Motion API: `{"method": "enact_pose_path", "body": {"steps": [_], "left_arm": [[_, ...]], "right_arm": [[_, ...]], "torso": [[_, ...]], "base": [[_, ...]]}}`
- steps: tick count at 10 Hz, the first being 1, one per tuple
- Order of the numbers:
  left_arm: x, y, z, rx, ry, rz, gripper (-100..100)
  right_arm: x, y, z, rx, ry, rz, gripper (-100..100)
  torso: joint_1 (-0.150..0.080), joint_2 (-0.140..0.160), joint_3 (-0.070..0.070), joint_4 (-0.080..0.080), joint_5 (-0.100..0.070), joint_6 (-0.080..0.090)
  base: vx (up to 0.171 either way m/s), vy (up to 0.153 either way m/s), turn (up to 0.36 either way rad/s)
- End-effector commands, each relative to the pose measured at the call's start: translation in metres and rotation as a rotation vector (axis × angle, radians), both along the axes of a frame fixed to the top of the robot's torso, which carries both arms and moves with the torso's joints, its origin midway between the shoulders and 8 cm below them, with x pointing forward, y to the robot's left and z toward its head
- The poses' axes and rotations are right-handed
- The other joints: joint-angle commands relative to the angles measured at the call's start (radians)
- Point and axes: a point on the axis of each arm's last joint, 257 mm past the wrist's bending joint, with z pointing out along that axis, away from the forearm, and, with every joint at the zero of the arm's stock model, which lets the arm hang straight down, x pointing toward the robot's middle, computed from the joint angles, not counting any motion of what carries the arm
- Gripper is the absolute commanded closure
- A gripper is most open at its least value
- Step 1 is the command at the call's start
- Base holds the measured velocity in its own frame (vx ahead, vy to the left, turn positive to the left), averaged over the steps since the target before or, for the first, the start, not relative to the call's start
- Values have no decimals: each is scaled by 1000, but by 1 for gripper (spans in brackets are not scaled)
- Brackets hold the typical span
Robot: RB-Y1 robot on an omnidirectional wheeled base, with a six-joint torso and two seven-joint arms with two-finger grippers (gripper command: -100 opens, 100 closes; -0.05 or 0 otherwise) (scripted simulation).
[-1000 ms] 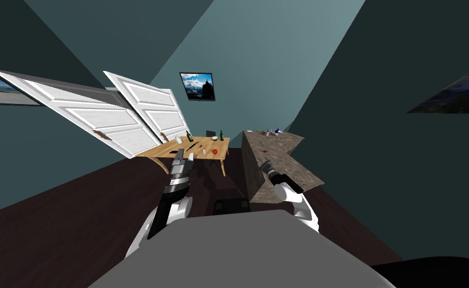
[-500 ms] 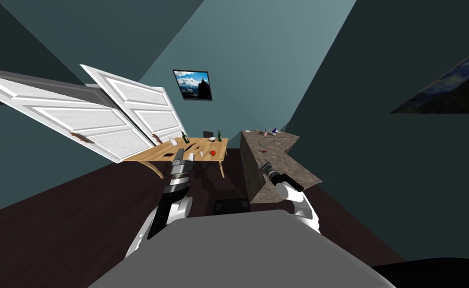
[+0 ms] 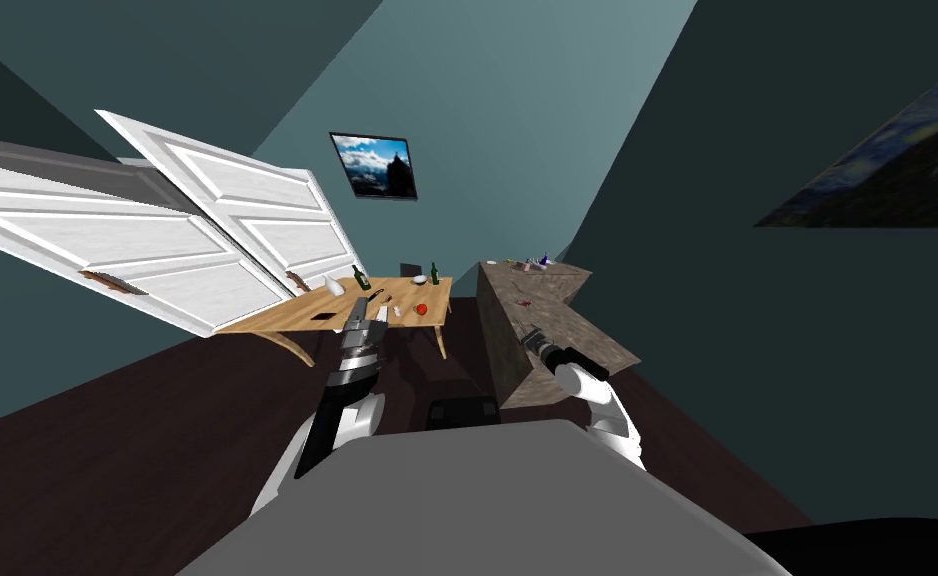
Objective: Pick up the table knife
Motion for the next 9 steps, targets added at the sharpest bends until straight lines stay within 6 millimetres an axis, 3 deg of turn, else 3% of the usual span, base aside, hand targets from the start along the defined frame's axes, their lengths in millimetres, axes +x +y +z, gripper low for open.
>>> {"method": "enact_pose_path", "body": {"steps": [1,9], "left_arm": [[0,0,0,0,0,0,0],[0,0,0,0,0,0,0]], "right_arm": [[-5,-3,-10,58,42,-20,-100],[-29,-18,-45,282,207,-113,-100]], "torso": [[0,0,0,0,0,0],[-1,0,0,0,0,0]], "base": [[70,11,-126],[76,11,-95]]}}
